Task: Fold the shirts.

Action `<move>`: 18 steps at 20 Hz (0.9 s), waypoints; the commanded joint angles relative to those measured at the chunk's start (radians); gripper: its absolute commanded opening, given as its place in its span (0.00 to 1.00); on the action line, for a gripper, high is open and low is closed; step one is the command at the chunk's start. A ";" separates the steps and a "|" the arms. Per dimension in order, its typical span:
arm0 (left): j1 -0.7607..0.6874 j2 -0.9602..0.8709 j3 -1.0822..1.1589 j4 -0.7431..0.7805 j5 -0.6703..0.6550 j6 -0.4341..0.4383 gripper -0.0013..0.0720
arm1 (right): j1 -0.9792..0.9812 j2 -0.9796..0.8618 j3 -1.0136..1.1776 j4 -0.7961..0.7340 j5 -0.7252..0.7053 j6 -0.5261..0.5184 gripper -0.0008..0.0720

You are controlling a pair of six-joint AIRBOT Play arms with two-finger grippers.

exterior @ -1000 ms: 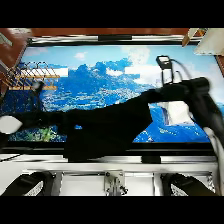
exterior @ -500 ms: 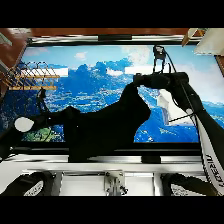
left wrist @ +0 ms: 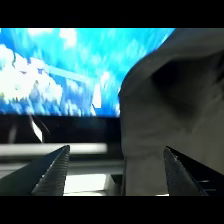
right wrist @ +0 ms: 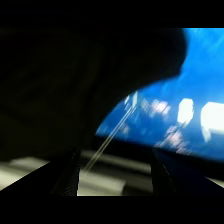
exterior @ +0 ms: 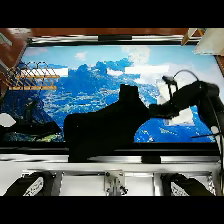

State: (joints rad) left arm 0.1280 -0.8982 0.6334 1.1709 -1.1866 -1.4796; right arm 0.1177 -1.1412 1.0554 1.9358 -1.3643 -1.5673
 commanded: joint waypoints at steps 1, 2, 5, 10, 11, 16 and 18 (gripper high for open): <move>-0.004 -0.001 -0.121 -0.113 0.082 0.028 0.98 | 0.041 0.053 -0.212 0.275 0.014 -0.007 0.76; -0.024 -0.006 -0.142 -0.118 0.117 0.027 0.98 | 0.082 0.053 -0.245 0.308 0.056 -0.007 0.76; -0.087 -0.054 -0.158 -0.118 0.192 0.027 0.98 | 0.197 0.053 -0.312 0.299 0.148 0.050 0.96; -0.121 -0.122 -0.146 -0.124 0.303 0.029 0.18 | 0.300 0.053 -0.401 0.300 0.218 0.179 0.95; -0.120 -0.119 -0.139 -0.124 0.313 0.029 0.09 | 0.352 0.053 -0.423 0.301 0.281 0.229 0.95; -0.120 -0.117 -0.074 -0.124 0.311 0.056 0.06 | 0.510 -0.066 -0.453 0.375 0.480 0.334 0.95; -0.120 -0.106 -0.061 -0.124 0.312 0.058 0.06 | 0.521 -0.132 -0.452 0.510 0.531 0.255 0.95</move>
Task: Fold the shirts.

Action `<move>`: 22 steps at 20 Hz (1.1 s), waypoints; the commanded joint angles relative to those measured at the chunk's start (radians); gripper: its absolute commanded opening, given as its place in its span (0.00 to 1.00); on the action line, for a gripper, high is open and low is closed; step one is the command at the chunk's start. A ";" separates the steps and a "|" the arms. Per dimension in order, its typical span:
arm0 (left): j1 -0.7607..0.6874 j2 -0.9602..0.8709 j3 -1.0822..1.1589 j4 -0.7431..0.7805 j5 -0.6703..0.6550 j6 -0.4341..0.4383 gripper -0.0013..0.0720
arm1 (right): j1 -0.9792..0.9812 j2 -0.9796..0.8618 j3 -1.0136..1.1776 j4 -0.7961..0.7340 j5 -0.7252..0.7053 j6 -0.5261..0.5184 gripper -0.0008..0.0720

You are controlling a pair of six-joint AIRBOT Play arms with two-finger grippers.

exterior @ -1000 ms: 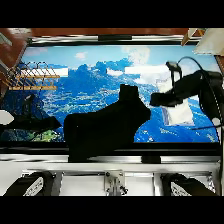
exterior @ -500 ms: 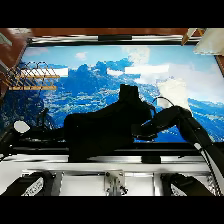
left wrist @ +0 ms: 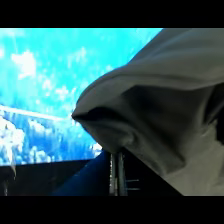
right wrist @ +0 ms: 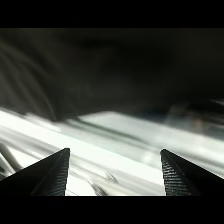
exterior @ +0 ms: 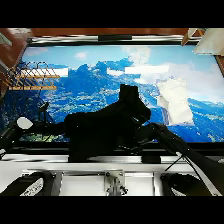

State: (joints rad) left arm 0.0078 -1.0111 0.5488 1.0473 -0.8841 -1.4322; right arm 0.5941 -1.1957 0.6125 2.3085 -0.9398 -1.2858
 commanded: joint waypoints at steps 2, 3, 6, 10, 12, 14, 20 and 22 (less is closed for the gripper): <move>0.000 0.026 0.024 0.000 0.009 0.012 0.06 | 0.045 -0.112 -0.009 0.211 0.156 -0.062 0.95; 0.000 0.037 0.024 0.000 0.010 0.015 0.06 | 0.045 -0.117 -0.009 0.225 0.184 -0.061 0.95; 0.000 0.071 0.025 -0.001 0.010 0.034 0.07 | 0.046 -0.119 -0.009 0.242 0.256 -0.036 0.94; 0.004 0.122 0.029 0.013 0.013 0.034 0.06 | 0.071 -0.122 -0.001 0.257 0.308 -0.032 0.18; 0.024 0.144 0.064 0.043 0.010 0.037 0.06 | 0.065 -0.113 0.045 0.249 0.285 -0.118 0.11; 0.060 0.166 0.161 0.053 -0.047 0.080 0.06 | 0.024 -0.060 0.136 0.180 0.218 -0.229 0.10; 0.203 0.287 0.787 0.093 -0.078 0.156 0.06 | -0.274 0.352 0.641 -0.397 0.023 -0.225 0.10; 0.211 0.325 0.988 0.094 -0.023 0.156 0.06 | -0.353 0.455 0.811 -0.458 0.027 -0.225 0.10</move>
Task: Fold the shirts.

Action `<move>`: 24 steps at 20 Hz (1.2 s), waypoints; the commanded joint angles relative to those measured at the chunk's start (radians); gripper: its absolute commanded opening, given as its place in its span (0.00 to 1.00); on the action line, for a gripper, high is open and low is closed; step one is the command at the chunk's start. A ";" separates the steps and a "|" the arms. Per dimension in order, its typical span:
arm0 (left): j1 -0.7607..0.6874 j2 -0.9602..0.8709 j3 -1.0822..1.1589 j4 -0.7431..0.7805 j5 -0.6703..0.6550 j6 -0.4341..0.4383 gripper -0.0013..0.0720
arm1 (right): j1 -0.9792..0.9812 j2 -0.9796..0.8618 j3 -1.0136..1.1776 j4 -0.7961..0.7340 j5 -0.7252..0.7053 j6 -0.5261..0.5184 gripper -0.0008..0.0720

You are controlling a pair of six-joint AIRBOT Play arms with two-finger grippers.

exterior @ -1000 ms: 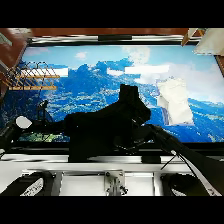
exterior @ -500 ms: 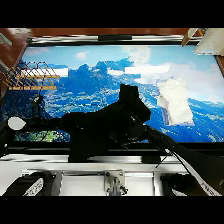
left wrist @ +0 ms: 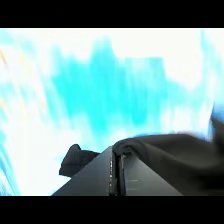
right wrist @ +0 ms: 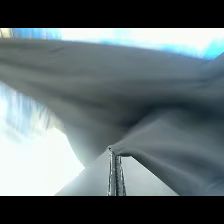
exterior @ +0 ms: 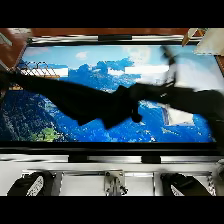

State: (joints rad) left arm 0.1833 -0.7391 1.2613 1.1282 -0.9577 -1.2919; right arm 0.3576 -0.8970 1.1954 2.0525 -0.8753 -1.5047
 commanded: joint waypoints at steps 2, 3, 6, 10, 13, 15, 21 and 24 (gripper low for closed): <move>0.035 0.092 0.408 0.027 0.100 0.017 0.06 | -0.160 0.224 0.364 -0.220 -0.023 -0.006 0.10; 0.035 0.111 0.444 0.052 0.114 0.017 0.06 | -0.170 0.246 0.411 -0.235 -0.016 -0.006 0.10; 0.035 0.172 0.465 0.143 0.105 0.009 0.06 | -0.177 0.286 0.497 -0.295 -0.016 0.006 0.10; 0.035 0.198 0.464 0.164 0.042 -0.041 0.06 | -0.177 0.273 0.507 -0.404 -0.056 0.046 0.10; 0.035 0.187 0.397 0.157 -0.109 -0.130 0.06 | -0.177 0.189 0.507 -0.473 -0.190 0.103 0.10; 0.035 0.182 0.271 0.156 -0.171 -0.138 0.06 | -0.177 0.088 0.504 -0.505 -0.327 0.106 0.11; 0.034 -0.006 -0.156 0.123 0.076 -0.135 0.06 | -0.177 -0.330 0.376 -0.548 -0.140 0.242 0.11; 0.034 -0.238 -0.164 0.022 0.181 -0.135 0.06 | -0.177 -0.528 0.376 -0.452 0.203 0.356 0.11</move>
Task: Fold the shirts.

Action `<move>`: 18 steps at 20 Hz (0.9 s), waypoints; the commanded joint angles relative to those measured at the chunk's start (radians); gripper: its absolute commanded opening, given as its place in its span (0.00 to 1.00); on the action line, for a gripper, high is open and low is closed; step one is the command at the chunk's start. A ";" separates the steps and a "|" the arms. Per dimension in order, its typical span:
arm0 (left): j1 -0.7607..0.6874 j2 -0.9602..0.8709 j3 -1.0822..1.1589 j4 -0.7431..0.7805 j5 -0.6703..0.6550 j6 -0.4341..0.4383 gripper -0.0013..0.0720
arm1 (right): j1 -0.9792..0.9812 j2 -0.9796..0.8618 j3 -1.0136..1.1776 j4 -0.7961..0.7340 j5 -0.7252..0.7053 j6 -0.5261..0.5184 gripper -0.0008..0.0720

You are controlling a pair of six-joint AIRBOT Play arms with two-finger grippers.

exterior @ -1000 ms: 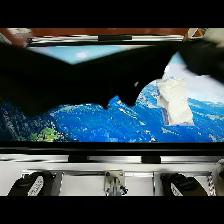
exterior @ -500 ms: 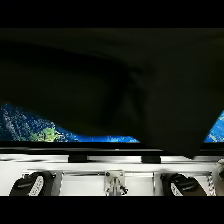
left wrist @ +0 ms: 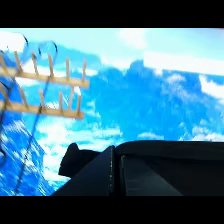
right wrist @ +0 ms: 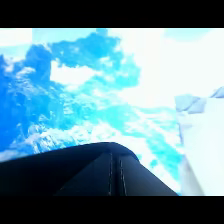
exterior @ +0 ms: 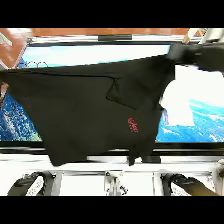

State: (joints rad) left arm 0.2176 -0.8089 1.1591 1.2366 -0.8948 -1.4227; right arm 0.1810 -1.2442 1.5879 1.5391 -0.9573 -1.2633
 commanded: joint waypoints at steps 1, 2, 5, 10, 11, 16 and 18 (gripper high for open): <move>0.000 -0.240 -0.058 -0.140 0.126 -0.004 0.06 | 0.000 -0.230 -0.016 0.109 0.367 0.172 0.11; 0.000 -0.313 -0.058 -0.198 0.125 -0.004 0.06 | 0.002 -0.280 -0.016 0.159 0.420 0.206 0.11; -0.014 -0.482 -0.058 -0.338 0.116 -0.004 0.06 | 0.008 -0.409 -0.016 0.278 0.399 0.212 0.11; -0.025 -0.557 -0.053 -0.369 -0.019 -0.002 0.97 | -0.013 -0.439 -0.016 0.310 0.262 0.053 0.75; -0.002 -0.555 -0.036 -0.334 -0.127 0.000 0.97 | -0.037 -0.415 -0.016 0.309 0.189 -0.032 0.75; 0.097 -0.541 -0.057 0.005 -0.677 -0.029 0.97 | -0.218 -0.331 -0.018 0.242 -0.330 -0.303 0.75; 0.109 -0.491 -0.183 -0.010 -0.673 -0.026 0.97 | -0.290 -0.331 -0.050 0.332 -0.462 -0.377 0.75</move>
State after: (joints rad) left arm 0.2993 -1.3323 1.0679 1.1454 -1.3945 -1.4433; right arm -0.0193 -1.5890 1.5600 1.8015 -1.1454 -1.4872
